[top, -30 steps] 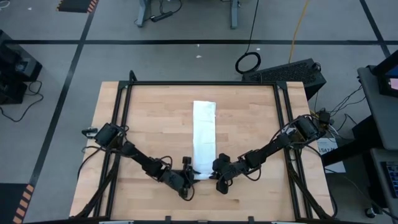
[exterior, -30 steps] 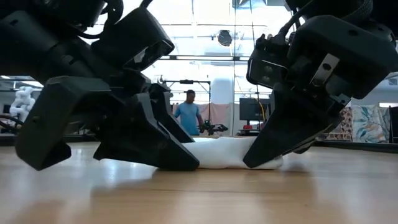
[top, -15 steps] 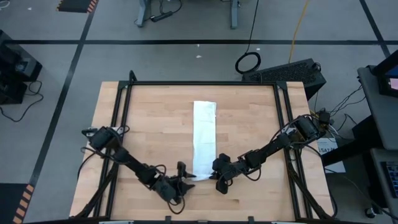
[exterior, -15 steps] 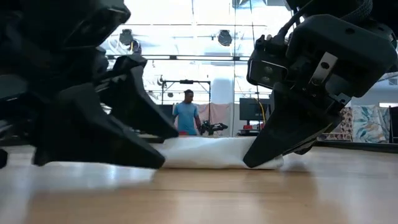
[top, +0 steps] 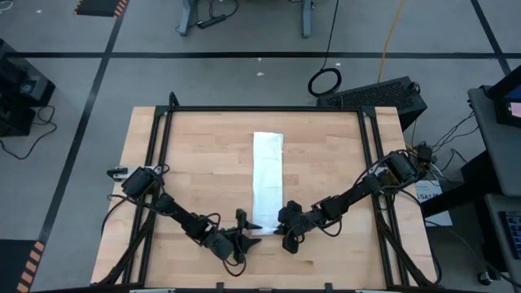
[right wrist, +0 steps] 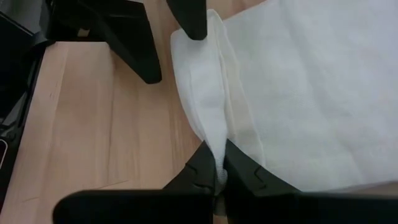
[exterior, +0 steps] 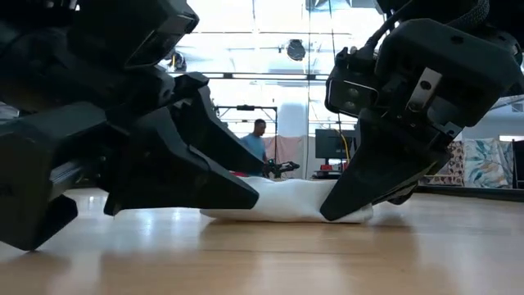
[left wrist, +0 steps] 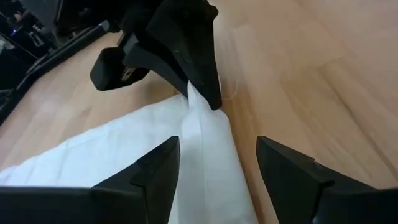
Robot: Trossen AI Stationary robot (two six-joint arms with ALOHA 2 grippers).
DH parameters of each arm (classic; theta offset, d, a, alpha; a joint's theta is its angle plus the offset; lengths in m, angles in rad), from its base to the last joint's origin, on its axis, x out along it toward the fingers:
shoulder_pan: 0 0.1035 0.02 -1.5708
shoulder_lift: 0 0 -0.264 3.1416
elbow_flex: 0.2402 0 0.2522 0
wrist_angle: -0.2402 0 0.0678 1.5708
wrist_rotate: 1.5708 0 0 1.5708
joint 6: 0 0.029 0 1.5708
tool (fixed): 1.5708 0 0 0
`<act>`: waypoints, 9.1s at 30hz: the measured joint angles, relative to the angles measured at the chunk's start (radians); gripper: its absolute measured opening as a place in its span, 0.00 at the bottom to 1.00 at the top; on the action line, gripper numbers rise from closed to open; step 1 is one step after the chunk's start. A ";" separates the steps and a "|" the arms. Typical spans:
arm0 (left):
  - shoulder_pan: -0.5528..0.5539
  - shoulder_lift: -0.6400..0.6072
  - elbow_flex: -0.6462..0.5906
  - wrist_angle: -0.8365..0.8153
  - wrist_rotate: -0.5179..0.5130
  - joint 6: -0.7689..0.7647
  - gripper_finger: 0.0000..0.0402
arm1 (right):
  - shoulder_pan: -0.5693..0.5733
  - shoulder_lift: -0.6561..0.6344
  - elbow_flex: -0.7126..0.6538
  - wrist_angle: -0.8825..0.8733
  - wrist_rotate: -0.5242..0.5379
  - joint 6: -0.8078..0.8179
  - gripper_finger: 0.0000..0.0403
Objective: Roll napkin
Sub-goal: Roll the white table napkin
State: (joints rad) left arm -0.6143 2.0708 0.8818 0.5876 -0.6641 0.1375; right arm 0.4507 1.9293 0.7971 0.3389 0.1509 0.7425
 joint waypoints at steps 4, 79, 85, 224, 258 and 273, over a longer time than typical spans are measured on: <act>-0.023 -0.015 0.002 -0.011 -0.029 0.051 0.54 | 0.000 0.000 0.000 0.000 0.000 0.003 0.01; 0.199 -0.077 0.012 -0.157 0.607 -0.862 0.02 | 0.279 -0.211 -0.003 -0.143 0.349 -0.526 0.59; 0.217 -0.077 0.012 -0.080 0.685 -0.953 0.02 | 0.291 -0.118 0.005 -0.002 0.401 -0.518 0.53; 0.110 -0.079 0.045 -0.255 0.539 -0.943 0.08 | 0.172 0.034 0.135 -0.023 0.282 -0.653 0.52; -0.087 -0.282 0.042 -0.482 0.096 -0.599 0.55 | -0.020 0.030 0.136 -0.063 -0.142 -0.159 0.04; -0.108 -0.016 0.063 -0.207 -0.042 -0.303 0.53 | -0.044 0.031 0.136 -0.078 -0.189 -0.066 0.04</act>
State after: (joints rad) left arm -0.7227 2.0552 0.9443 0.3802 -0.7061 -0.1652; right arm 0.4065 1.9599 0.9329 0.2607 -0.0376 0.6766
